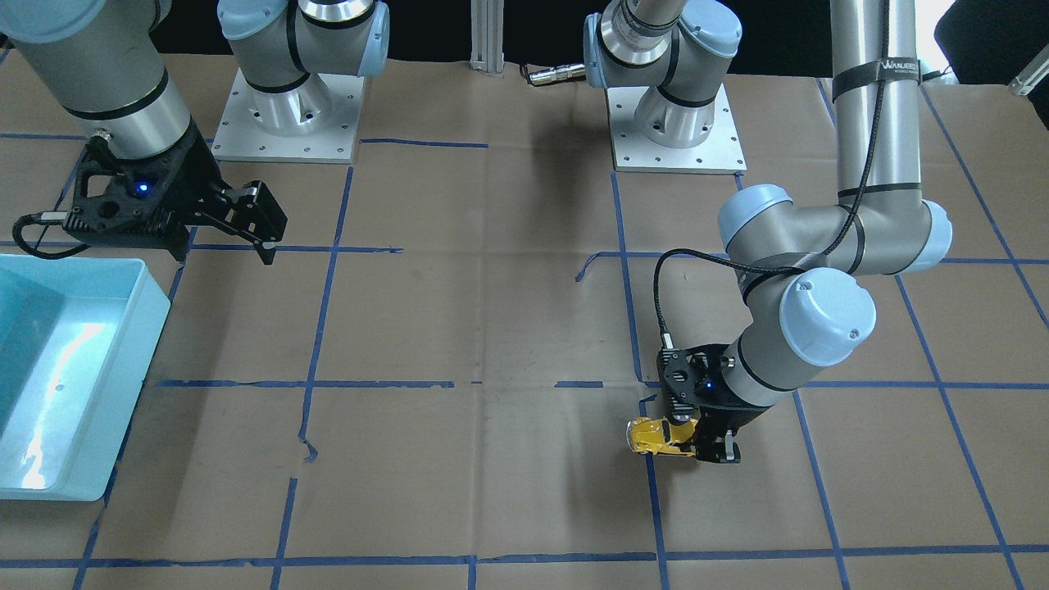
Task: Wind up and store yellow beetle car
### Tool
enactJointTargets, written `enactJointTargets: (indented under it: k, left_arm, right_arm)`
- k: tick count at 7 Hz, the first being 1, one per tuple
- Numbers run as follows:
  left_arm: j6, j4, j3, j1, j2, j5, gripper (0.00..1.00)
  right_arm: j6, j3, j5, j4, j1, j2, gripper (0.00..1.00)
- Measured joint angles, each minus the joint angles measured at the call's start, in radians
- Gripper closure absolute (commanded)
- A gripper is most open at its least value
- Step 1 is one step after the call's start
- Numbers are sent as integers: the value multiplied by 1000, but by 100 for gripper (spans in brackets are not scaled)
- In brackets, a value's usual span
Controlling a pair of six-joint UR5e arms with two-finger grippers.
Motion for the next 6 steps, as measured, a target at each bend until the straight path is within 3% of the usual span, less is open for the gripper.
enactJointTargets:
  k: [6]
  left_arm:
    - [4,11,-19,14,-49,-15,100]
  right_arm:
    - [-1,5,4,0,-1,1,0]
